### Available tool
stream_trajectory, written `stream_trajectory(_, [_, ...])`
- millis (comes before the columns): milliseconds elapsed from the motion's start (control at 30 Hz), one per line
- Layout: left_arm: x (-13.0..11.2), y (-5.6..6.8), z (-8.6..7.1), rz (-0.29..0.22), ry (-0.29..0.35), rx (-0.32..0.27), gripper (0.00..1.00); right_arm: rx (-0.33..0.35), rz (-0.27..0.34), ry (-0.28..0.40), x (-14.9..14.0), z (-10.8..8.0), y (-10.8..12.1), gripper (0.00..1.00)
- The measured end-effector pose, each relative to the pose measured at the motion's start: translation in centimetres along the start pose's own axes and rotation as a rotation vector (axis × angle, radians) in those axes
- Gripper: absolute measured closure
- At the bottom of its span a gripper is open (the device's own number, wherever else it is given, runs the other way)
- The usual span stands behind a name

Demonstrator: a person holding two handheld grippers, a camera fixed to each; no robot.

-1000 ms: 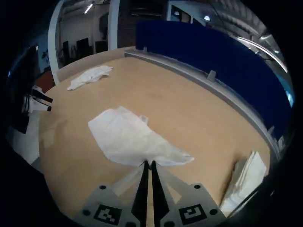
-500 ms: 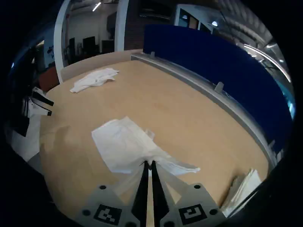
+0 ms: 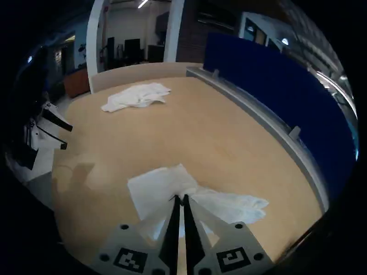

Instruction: Fold towel

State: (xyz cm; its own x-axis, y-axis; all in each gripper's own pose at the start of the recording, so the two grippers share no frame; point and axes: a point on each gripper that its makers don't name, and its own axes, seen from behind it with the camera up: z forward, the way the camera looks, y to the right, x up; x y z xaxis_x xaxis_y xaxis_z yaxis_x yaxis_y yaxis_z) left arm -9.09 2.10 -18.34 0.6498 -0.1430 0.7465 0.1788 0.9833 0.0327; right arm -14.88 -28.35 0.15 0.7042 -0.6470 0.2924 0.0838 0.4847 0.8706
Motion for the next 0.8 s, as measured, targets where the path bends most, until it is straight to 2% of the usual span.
stream_trajectory(167, [-0.4,-0.1,-0.3,-0.023,0.005,0.010,0.05,0.069,-0.038,-0.020,0.3,3.3,-3.0,0.94])
stream_trajectory(300, [-0.8,-0.2,-0.4,-0.037,0.004,0.017,0.05,0.136,-0.046,-0.051,-0.9,6.3,-6.2,0.95])
stream_trajectory(400, [-1.1,-0.3,-0.4,-0.044,0.002,0.021,0.05,0.168,-0.045,-0.086,-2.4,7.9,-7.9,0.95])
stream_trajectory(500, [-1.2,-0.4,-0.5,-0.048,0.002,0.023,0.05,0.176,-0.046,-0.106,-3.3,8.6,-8.4,0.95])
stream_trajectory(667, [-1.2,-0.4,-0.4,-0.047,0.001,0.022,0.05,0.182,-0.039,-0.104,-3.3,8.5,-8.3,0.94])
stream_trajectory(733, [-1.1,-0.4,-0.4,-0.043,0.001,0.022,0.05,0.179,-0.038,-0.095,-3.1,8.3,-8.2,0.90])
stream_trajectory(800, [-1.0,-0.4,-0.3,-0.038,0.000,0.021,0.05,0.174,-0.040,-0.084,-3.0,8.0,-8.0,0.82])
